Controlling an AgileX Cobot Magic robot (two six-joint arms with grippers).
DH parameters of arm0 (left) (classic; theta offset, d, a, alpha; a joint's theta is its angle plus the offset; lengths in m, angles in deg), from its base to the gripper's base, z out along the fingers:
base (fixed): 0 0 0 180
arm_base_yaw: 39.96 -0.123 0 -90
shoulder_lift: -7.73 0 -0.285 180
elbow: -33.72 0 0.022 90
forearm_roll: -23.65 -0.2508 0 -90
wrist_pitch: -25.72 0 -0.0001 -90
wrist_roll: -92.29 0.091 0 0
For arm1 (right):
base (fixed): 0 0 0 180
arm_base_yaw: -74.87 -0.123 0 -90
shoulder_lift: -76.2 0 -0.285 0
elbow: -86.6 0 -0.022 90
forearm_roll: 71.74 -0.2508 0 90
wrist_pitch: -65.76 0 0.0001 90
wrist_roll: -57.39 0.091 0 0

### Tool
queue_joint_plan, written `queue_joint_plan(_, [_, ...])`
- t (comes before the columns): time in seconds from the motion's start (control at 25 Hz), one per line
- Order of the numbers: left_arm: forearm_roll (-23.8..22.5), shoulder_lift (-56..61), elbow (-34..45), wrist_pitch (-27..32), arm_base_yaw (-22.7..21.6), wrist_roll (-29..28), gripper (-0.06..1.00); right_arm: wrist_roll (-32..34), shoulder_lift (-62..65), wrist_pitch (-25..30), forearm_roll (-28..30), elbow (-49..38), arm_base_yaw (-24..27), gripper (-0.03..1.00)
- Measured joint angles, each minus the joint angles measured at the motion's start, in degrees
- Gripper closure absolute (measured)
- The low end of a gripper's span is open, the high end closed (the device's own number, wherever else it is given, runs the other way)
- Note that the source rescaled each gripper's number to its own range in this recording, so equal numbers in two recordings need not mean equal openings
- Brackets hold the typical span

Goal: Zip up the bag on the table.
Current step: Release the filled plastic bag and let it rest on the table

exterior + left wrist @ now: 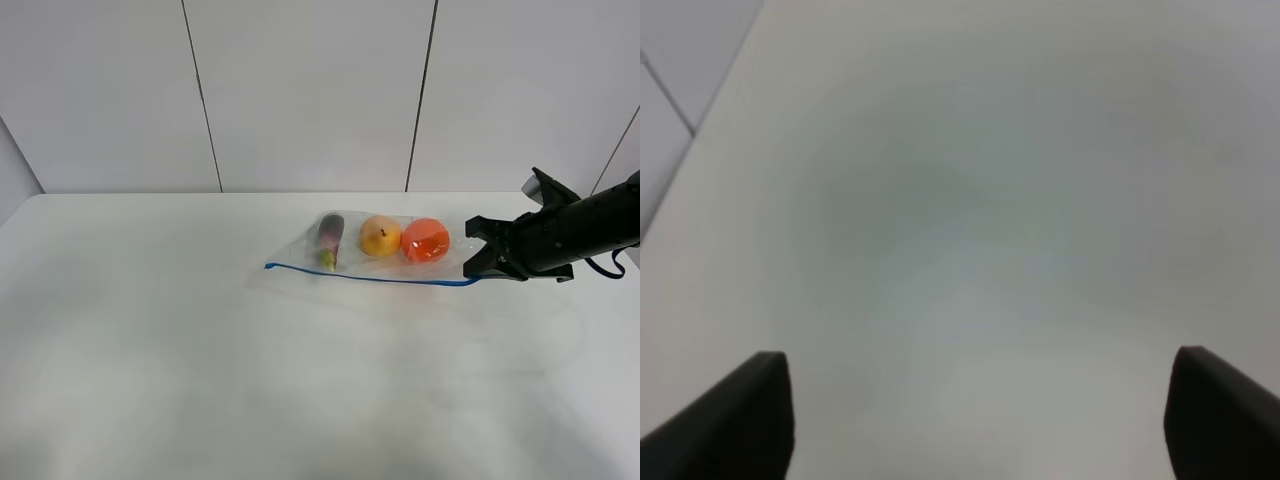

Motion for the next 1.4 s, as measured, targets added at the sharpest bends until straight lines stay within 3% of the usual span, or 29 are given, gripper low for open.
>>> queue_joint_plan(0.2, [0.0,4.29,3.34,4.96,0.0,-1.07,-0.06,0.17,0.0,0.0,0.02,0.0,0.0,0.97])
queue_joint_plan(0.8, [0.0,12.97,5.72,5.43,0.0,-1.46,-0.06,0.23,0.0,-0.19,1.13,0.0,0.0,0.97])
queue_joint_plan(1.04, [-0.12,18.11,7.28,8.18,0.0,-1.59,-0.06,0.94,0.0,-0.62,1.5,0.0,0.0,0.97])
queue_joint_plan(1.4, [-0.26,18.24,7.35,8.19,0.0,-1.77,-0.06,1.52,0.0,-0.62,2.38,0.0,0.0,0.97])
